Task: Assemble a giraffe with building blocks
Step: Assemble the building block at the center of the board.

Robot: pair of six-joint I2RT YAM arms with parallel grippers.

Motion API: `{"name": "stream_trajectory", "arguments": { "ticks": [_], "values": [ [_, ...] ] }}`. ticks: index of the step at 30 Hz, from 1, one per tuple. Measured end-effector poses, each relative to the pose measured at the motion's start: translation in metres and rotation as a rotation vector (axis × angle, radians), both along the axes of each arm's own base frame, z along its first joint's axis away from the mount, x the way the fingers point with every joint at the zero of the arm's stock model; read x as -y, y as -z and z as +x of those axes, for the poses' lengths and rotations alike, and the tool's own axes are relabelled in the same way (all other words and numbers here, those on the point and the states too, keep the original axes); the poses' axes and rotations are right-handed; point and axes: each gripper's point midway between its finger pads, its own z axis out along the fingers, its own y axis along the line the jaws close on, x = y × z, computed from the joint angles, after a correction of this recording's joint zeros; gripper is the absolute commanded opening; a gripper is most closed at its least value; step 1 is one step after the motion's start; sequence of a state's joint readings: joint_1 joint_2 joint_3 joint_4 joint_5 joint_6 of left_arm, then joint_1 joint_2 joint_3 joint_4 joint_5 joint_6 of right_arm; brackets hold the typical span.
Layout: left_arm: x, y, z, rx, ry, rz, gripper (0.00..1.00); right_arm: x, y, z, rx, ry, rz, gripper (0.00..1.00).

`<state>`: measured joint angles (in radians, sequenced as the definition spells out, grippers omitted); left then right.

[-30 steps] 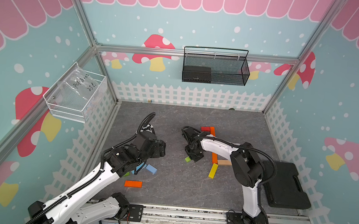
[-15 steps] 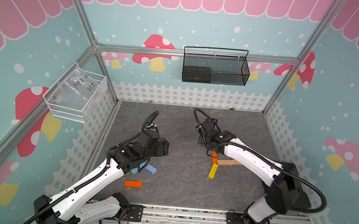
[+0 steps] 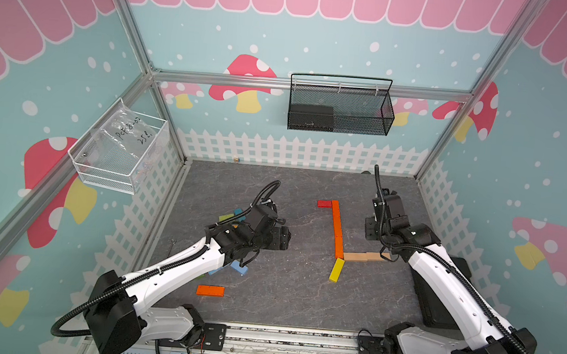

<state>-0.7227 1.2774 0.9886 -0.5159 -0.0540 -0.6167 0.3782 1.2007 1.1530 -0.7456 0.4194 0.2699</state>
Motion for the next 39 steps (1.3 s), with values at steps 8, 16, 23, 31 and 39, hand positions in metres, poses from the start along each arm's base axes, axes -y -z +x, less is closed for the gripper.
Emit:
{"name": "stream_trajectory", "arguments": {
  "ticks": [8, 16, 23, 31, 39],
  "values": [
    [0.015, 0.001, 0.008, 0.009, 0.025, -0.036, 0.85, 0.034, 0.022, -0.008, -0.096, -0.172, -0.256, 0.00],
    [0.029, -0.006, 0.015, 0.045, 0.061, -0.089, 0.85, 0.043, 0.077, -0.057, -0.279, -0.430, -0.326, 0.00],
    [0.040, -0.018, 0.012, 0.087, 0.094, -0.123, 0.85, 0.049, 0.138, -0.104, -0.453, -0.564, -0.294, 0.00],
    [0.039, -0.014, 0.002, 0.075, 0.118, -0.138, 0.86, 0.063, 0.170, -0.134, -0.572, -0.581, -0.269, 0.00],
    [0.038, -0.020, -0.007, 0.091, 0.133, -0.153, 0.86, 0.086, 0.178, -0.129, -0.592, -0.519, -0.312, 0.00]
  ]
}}
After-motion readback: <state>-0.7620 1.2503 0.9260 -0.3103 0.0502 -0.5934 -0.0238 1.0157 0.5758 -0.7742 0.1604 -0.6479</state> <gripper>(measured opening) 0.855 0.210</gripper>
